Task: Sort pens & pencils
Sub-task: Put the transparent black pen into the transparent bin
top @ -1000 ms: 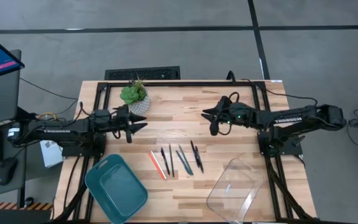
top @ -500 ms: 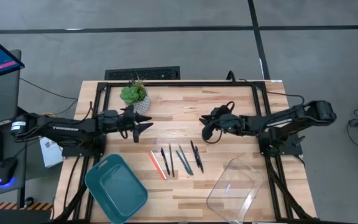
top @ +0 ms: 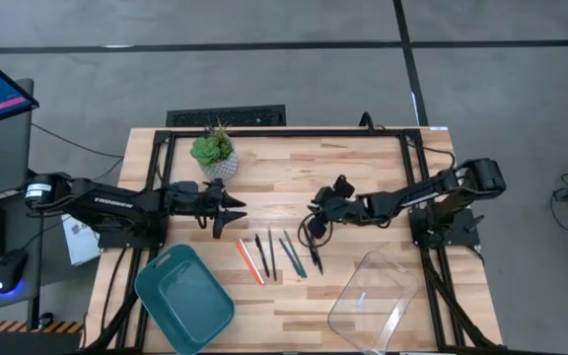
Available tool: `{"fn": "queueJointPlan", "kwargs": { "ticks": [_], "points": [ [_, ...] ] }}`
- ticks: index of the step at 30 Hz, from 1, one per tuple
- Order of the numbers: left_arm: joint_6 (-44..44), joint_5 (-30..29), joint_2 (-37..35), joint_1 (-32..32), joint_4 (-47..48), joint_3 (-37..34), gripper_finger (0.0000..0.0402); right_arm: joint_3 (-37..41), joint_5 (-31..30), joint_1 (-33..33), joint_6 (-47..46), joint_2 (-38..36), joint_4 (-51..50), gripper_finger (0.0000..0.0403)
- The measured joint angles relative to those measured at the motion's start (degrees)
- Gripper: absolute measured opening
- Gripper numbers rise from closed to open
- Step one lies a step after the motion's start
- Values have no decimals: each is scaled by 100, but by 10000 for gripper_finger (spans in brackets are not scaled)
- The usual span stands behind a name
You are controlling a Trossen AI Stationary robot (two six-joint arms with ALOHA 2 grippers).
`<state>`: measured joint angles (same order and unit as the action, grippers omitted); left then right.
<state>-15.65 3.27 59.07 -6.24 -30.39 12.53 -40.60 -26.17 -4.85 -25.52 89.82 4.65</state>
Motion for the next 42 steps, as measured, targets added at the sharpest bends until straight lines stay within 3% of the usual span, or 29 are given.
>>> {"fn": "queueJointPlan", "kwargs": {
  "ticks": [4,16,23,32,42],
  "points": [
    [-1,1,-4,157,-32,0,149,-54,-272,-198,-104,48,-180,118],
    [-1,-123,-4,334,-324,0,149,-54,-245,-633,-753,46,-180,118],
    [-220,-517,-4,330,-366,0,149,-52,-241,-913,-820,42,-123,118],
    [-315,-252,-4,529,-363,0,149,-48,-241,-1044,-2386,39,-121,118],
    [-156,-246,-4,850,-363,0,149,-48,-243,-1071,-2858,247,-158,118]
  ]
}}
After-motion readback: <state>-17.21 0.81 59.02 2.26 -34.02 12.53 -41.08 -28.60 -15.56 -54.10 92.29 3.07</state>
